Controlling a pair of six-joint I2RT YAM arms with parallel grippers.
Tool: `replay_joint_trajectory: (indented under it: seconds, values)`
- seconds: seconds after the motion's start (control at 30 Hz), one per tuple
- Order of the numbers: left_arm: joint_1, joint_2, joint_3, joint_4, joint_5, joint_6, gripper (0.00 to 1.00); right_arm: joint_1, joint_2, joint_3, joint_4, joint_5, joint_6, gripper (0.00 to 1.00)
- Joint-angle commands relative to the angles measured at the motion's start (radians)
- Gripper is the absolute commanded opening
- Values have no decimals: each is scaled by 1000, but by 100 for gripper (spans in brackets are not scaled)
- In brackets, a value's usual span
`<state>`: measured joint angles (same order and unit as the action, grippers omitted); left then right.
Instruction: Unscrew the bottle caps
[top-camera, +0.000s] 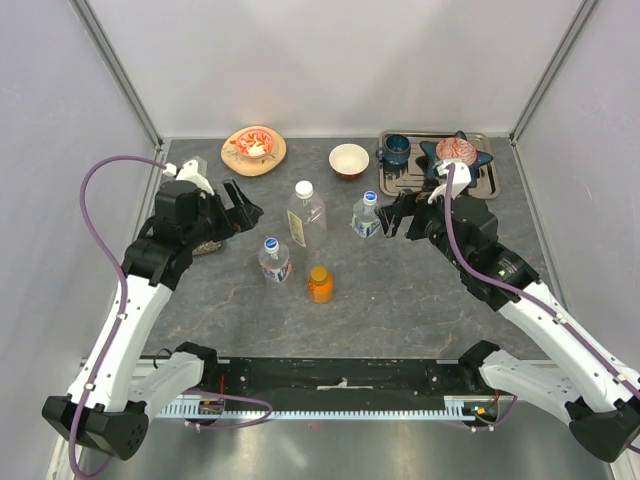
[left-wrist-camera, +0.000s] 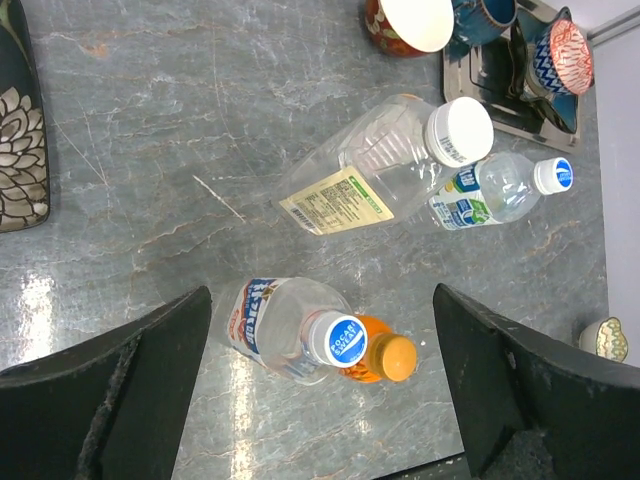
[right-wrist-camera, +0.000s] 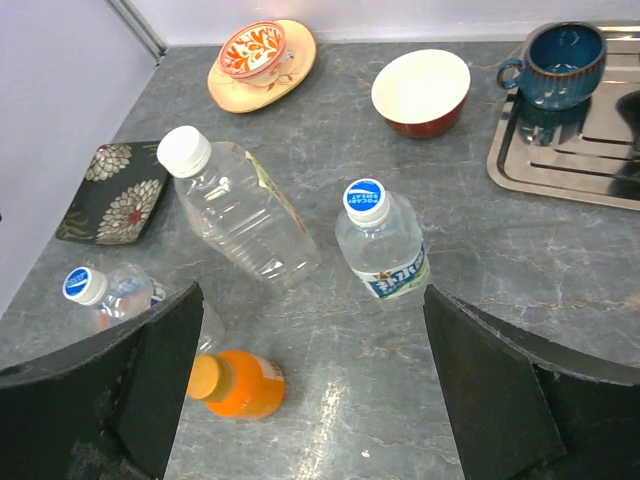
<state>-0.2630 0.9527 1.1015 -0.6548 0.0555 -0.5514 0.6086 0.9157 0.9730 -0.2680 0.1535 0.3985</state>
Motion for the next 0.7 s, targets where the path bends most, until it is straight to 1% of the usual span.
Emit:
replay_joint_trajectory:
  seconds: [0.0,0.1,0.2,0.33,0.5,0.53,0.67]
  values:
    - [1,-22,-22,29,75,66,98,0,0,36,3,50,-67,98]
    - [1,-41,-41,46,104,97,98,0,0,46,4,34,-108,98]
    - [1,-52,-54,46,73,100,98,0,31,85,-7,53,-113,98]
    - [1,-74,-55,43,53,100,98,28,142,157,-40,96,-115,98]
    - [1,-111,-58,46,49,102,98,129,271,246,-53,225,-153,98]
    - [1,-117,-61,46,47,107,98,138,311,254,-57,247,-153,98]
    - [1,-149,-74,41,30,119,98,143,377,247,-36,340,-135,98]
